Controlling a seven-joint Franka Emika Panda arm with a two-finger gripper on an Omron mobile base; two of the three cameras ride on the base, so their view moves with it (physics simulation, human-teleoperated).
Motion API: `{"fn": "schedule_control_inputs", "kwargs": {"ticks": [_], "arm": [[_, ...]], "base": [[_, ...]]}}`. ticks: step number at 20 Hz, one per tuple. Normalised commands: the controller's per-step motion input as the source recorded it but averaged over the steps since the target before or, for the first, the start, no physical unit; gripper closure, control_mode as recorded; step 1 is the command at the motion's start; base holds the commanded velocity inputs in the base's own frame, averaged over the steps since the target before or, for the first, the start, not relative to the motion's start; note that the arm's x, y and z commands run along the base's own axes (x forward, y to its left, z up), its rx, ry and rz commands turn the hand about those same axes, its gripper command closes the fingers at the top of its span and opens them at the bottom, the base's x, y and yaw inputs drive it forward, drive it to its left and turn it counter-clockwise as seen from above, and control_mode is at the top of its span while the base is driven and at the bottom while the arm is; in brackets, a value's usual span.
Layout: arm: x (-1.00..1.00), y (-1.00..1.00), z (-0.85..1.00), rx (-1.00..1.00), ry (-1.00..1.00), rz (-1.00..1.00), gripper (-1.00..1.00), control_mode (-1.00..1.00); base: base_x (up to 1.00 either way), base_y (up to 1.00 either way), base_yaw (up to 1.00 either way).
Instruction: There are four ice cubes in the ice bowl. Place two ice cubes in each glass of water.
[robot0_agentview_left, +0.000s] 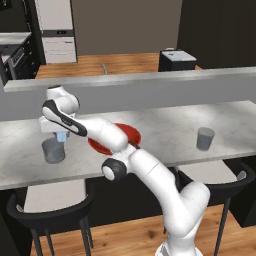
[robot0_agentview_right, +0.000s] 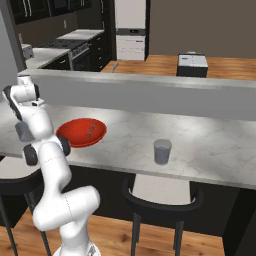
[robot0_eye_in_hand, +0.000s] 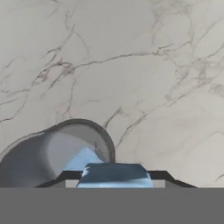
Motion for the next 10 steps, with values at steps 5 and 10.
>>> {"fn": "schedule_control_inputs", "kwargs": {"ticks": [5,10], "arm": [[0.49,0.42,0.07,0.0,0.0,0.0,1.0,-1.0],[0.38,0.72,0.04,0.0,0.0,0.0,1.0,-1.0]], "base": [[0.0,0.0,0.0],[0.0,0.0,0.0]]}}
